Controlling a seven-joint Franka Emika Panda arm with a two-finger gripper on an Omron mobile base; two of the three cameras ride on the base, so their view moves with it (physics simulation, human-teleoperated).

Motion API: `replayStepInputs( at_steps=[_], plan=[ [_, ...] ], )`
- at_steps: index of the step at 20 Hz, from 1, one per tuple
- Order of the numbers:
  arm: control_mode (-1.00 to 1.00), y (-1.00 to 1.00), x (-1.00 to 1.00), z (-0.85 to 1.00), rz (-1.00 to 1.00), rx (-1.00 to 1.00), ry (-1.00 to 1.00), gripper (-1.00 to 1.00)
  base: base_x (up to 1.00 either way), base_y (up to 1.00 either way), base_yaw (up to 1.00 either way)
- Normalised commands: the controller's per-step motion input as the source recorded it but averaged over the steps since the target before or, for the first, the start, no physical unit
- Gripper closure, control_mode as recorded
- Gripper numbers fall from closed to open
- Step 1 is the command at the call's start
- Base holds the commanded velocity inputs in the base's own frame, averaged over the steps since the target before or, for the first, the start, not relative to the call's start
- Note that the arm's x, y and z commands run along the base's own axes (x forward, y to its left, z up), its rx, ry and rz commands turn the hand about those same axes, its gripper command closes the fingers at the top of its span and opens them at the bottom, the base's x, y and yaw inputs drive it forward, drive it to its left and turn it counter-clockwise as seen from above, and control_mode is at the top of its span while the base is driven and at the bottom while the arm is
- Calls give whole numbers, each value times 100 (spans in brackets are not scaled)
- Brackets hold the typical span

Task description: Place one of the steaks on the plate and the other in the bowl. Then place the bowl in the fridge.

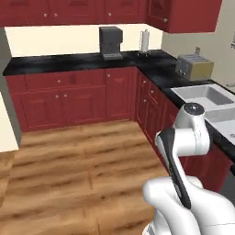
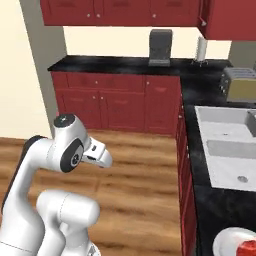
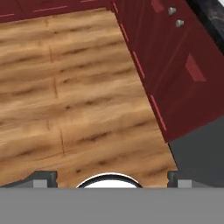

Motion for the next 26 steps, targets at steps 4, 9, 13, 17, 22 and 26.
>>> replayStepInputs(
  at_steps=[4, 9, 13, 17, 22, 26],
  plan=[
    [100, 0, 0, 0, 0, 0, 0, -100, 15, 59, 77],
    [100, 0, 0, 0, 0, 0, 0, -100, 31, 57, 74],
    [100, 0, 0, 0, 0, 0, 0, -100, 80, 38, 67],
    [100, 0, 0, 0, 0, 0, 0, -100, 76, 34, 65],
    [100, 0, 0, 0, 0, 0, 0, -100, 56, 30, 67],
    [100, 0, 0, 0, 0, 0, 0, -100, 59, 39, 65]
  ],
)
